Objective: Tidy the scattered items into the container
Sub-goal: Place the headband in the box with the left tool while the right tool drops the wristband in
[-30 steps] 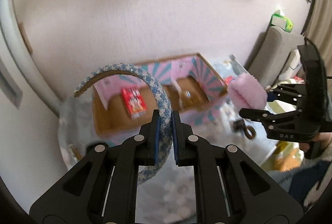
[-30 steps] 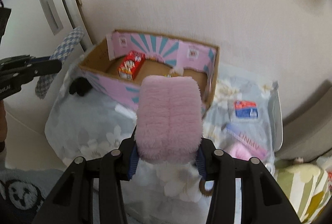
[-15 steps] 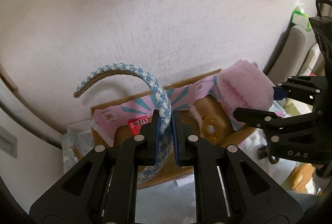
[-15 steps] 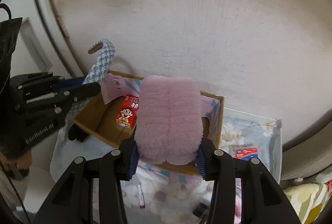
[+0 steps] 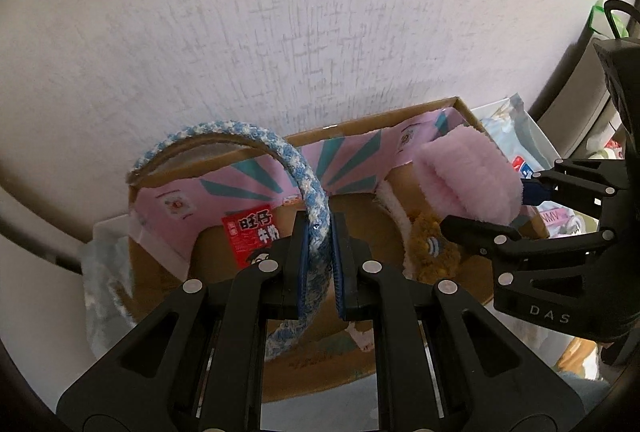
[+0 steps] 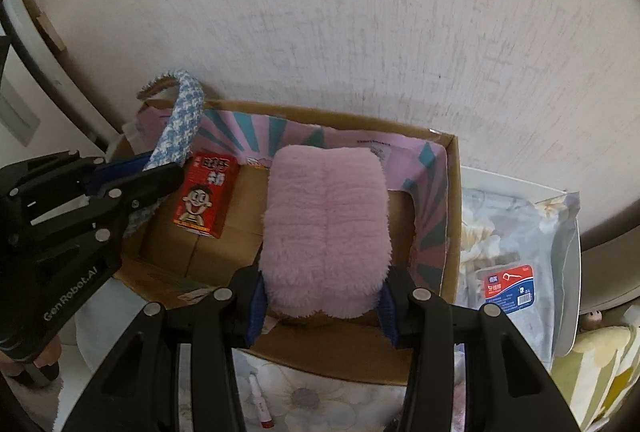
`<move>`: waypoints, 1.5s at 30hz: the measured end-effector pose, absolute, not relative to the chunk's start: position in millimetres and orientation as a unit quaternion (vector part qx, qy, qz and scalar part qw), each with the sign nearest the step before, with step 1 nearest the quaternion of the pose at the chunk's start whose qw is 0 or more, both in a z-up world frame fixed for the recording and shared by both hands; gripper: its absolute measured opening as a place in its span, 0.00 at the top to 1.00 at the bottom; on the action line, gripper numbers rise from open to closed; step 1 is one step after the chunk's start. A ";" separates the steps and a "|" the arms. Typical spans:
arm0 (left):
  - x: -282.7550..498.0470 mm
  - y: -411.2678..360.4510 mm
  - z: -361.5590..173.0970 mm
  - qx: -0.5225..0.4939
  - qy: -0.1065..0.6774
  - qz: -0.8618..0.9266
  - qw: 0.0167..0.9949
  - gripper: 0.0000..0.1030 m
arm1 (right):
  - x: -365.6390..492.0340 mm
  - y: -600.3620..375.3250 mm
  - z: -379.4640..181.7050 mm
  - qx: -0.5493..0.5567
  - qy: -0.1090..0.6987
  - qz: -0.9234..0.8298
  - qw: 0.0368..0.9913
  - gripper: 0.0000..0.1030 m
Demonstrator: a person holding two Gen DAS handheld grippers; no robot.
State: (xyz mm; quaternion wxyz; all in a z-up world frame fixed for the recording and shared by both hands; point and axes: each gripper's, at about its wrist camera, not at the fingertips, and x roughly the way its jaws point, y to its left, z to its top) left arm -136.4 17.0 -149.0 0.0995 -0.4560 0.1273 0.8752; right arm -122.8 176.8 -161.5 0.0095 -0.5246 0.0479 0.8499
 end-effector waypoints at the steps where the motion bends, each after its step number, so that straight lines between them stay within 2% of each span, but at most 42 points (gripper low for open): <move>1: -138.7 17.2 -151.1 -0.459 0.125 0.874 0.100 0.91 | -124.0 178.4 -163.7 -0.527 0.050 0.848 0.011 0.59; 8: -147.4 18.1 -159.9 -0.474 0.118 0.867 0.101 0.91 | -131.8 182.9 -174.0 -0.539 0.050 0.841 0.019 0.59; 10: -151.3 18.9 -162.1 -0.484 0.113 0.862 0.098 0.72 | -132.2 183.4 -175.8 -0.541 0.051 0.839 0.020 0.56; 11: -152.9 18.1 -163.2 -0.488 0.111 0.861 0.093 0.48 | -132.3 184.0 -176.7 -0.540 0.055 0.839 0.018 0.55; 12: -153.3 16.6 -163.2 -0.486 0.114 0.863 0.083 0.39 | -132.6 184.6 -177.7 -0.542 0.059 0.838 0.016 0.49; 13: -153.2 13.6 -162.5 -0.485 0.111 0.864 0.079 0.38 | -132.9 184.9 -178.4 -0.543 0.062 0.837 0.018 0.37; 16: -150.4 5.5 -158.5 -0.486 0.088 0.865 0.088 0.34 | -130.4 186.8 -176.3 -0.539 0.057 0.840 0.031 0.25; 17: -149.0 4.2 -157.2 -0.484 0.087 0.866 0.086 0.33 | -129.1 188.0 -174.9 -0.536 0.063 0.842 0.027 0.24; 30: -130.1 -14.2 -130.0 -0.457 0.081 0.882 0.078 0.32 | -124.2 184.5 -159.7 -0.523 0.063 0.850 0.029 0.24; 37: -95.3 -65.5 -89.7 -0.424 0.075 0.902 0.041 0.31 | -113.9 189.7 -146.3 -0.507 0.056 0.859 0.036 0.24; 41: -76.1 -101.5 -73.6 -0.412 0.080 0.908 0.010 0.22 | -99.9 189.0 -128.3 -0.492 0.067 0.867 0.044 0.24; 45: -58.4 -134.4 -66.8 -0.409 0.076 0.909 -0.016 0.21 | -84.5 190.2 -114.2 -0.477 0.077 0.874 0.050 0.24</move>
